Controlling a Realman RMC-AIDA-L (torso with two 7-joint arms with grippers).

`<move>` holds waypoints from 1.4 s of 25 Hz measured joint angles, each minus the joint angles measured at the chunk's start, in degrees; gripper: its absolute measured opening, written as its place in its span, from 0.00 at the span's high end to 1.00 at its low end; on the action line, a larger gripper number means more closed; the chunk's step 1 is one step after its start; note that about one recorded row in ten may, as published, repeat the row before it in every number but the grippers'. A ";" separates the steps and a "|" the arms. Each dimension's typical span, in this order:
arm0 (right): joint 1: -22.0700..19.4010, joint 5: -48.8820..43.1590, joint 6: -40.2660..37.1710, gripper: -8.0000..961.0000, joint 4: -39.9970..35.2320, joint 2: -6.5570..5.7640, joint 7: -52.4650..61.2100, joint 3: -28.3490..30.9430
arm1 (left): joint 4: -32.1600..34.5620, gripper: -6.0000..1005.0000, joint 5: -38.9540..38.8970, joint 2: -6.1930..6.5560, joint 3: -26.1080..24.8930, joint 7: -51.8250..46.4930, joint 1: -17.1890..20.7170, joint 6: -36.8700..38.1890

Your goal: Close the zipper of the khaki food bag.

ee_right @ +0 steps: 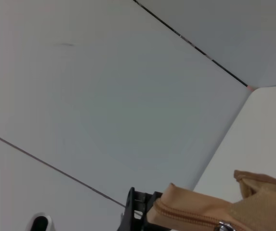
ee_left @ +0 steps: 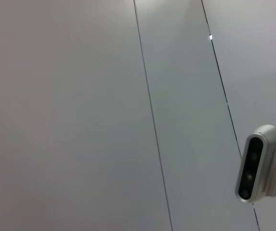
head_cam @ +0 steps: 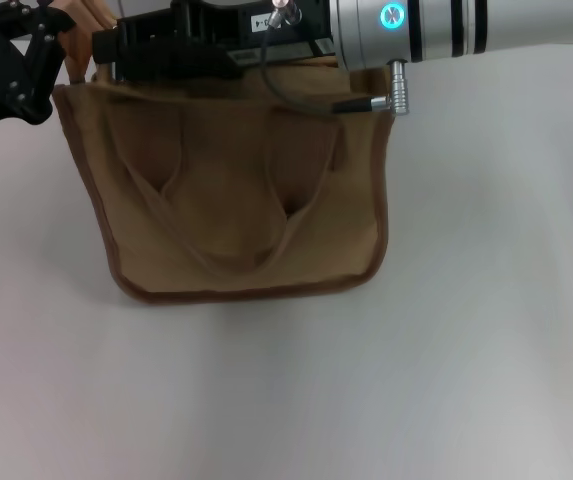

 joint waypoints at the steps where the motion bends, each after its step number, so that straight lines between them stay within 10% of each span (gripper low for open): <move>1: 0.04 -0.02 0.16 0.43 0.00 -0.03 -0.01 -0.21 | 0.00 0.91 0.00 0.00 -0.08 -0.02 0.00 0.02; 35: 0.15 0.24 2.94 0.58 -1.82 0.09 0.00 -4.25 | -0.08 0.90 -0.52 -0.11 0.78 -1.93 -0.19 0.58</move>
